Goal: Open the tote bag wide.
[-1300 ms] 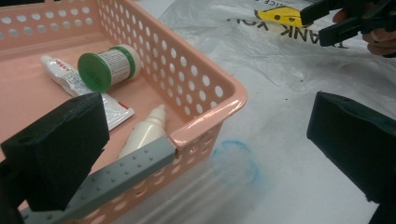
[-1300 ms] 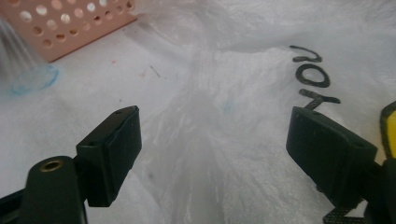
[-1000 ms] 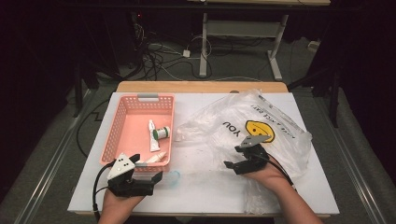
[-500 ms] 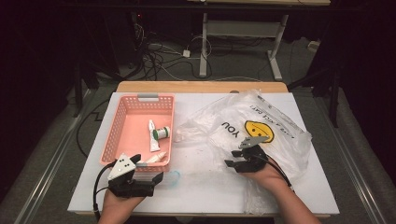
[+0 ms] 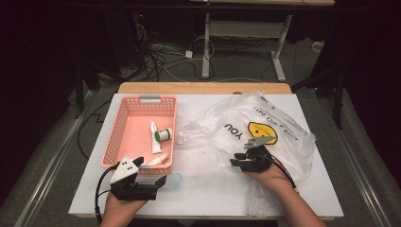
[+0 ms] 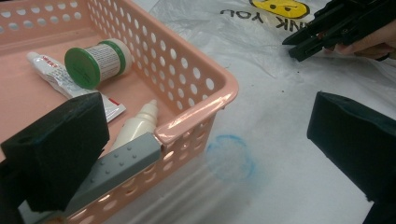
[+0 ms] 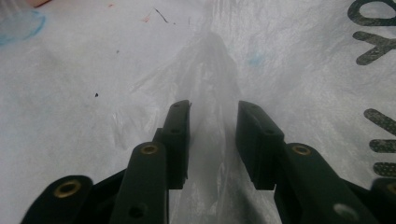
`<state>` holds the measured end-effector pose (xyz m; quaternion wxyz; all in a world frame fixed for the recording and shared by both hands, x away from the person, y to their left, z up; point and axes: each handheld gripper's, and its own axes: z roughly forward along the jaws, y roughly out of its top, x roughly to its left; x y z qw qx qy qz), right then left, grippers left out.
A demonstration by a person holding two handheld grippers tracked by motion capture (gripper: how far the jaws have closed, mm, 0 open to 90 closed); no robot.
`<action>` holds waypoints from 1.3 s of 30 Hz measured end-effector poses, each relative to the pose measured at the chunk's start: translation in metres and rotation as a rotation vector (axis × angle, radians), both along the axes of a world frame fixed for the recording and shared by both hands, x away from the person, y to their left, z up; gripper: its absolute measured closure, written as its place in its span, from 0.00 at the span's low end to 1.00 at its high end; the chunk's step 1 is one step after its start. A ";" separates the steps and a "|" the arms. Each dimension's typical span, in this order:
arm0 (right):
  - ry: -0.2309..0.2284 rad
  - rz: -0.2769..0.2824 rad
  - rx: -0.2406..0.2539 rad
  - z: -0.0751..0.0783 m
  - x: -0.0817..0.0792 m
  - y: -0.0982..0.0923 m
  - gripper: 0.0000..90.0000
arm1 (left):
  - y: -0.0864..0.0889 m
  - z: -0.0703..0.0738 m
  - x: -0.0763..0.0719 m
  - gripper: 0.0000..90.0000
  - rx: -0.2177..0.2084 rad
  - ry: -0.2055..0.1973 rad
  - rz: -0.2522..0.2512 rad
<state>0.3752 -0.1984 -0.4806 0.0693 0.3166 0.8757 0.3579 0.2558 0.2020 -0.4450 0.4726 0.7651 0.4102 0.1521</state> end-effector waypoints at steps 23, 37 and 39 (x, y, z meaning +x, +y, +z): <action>-0.024 -0.005 0.018 0.003 0.000 -0.003 0.87 | -0.003 0.000 -0.001 0.00 0.007 -0.017 -0.026; -0.056 0.002 -0.022 0.001 -0.002 0.000 1.00 | -0.003 0.000 -0.001 0.00 0.000 -0.013 -0.026; -0.067 0.001 -0.025 0.002 -0.002 0.000 1.00 | -0.003 0.000 0.000 0.00 -0.005 -0.009 -0.026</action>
